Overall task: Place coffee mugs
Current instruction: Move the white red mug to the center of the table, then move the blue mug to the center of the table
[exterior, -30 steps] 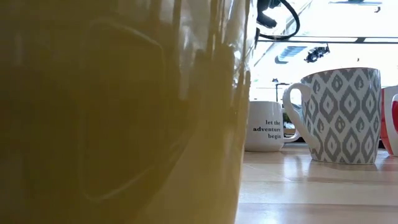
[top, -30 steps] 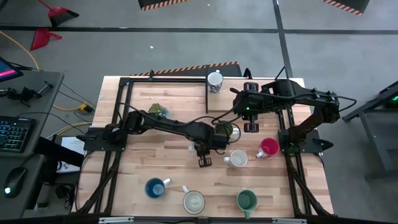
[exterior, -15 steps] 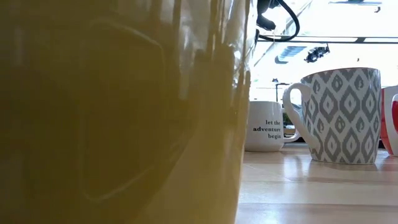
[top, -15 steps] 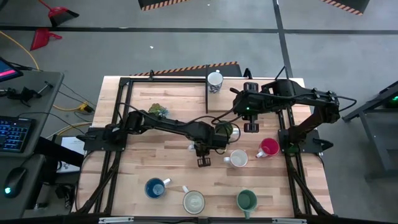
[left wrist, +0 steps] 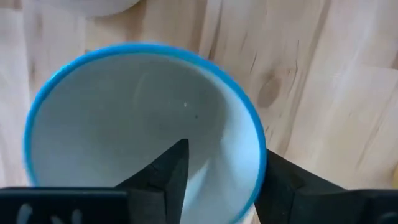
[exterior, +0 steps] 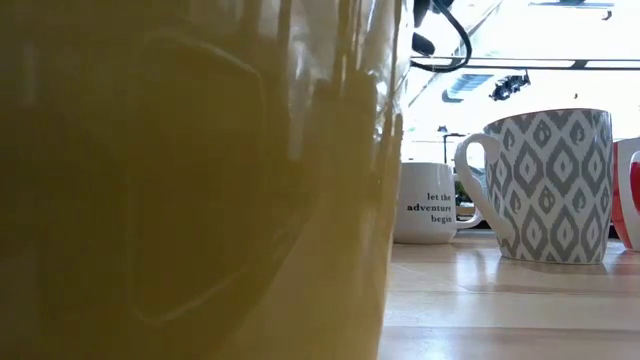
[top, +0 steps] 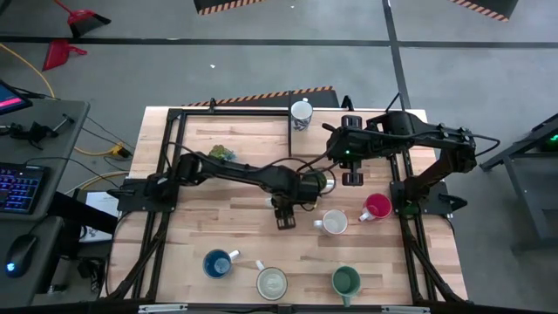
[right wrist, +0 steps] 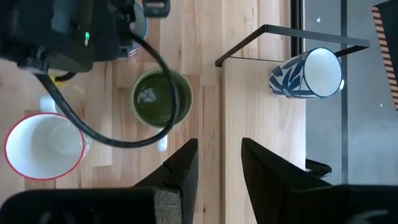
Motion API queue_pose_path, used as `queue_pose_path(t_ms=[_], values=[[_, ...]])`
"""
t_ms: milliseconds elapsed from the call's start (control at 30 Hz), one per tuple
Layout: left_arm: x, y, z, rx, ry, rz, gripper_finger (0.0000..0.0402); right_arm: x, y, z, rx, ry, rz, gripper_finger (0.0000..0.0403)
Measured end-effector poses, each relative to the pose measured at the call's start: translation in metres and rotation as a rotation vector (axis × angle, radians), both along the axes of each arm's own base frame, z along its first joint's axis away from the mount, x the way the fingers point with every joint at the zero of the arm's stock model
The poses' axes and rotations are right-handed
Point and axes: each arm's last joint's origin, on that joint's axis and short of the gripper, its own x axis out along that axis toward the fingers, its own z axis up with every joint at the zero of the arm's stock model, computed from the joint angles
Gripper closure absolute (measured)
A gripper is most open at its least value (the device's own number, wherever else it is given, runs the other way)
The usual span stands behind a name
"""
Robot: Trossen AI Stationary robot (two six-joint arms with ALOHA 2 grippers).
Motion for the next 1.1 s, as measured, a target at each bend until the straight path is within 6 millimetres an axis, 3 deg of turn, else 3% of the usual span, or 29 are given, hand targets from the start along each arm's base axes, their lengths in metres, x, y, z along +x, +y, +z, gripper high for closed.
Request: queue_pose_path(t_ms=[167,367,633,900,1100], values=[[-0.002,0.002,0.015,-0.006,0.019,0.035,0.0253,0.0,0.0,0.0,-0.001,0.001,0.001,0.0299],[0.0,0.001,0.046,-0.011,-0.055,0.034,0.0252,-0.001,0.0,0.0,0.0,0.006,0.0,0.0299],[-0.017,-0.011,0.084,0.081,-0.049,-0.005,0.0252,-0.002,0.0,-0.001,0.003,0.015,-0.009,0.0299],[-0.06,-0.047,0.138,0.098,-0.176,-0.152,0.0253,-0.002,0.0,-0.001,-0.008,0.024,0.018,0.0299],[-0.123,-0.064,0.176,0.156,-0.258,-0.223,0.0253,-0.005,0.0,0.001,-0.024,0.029,0.064,0.0299]])
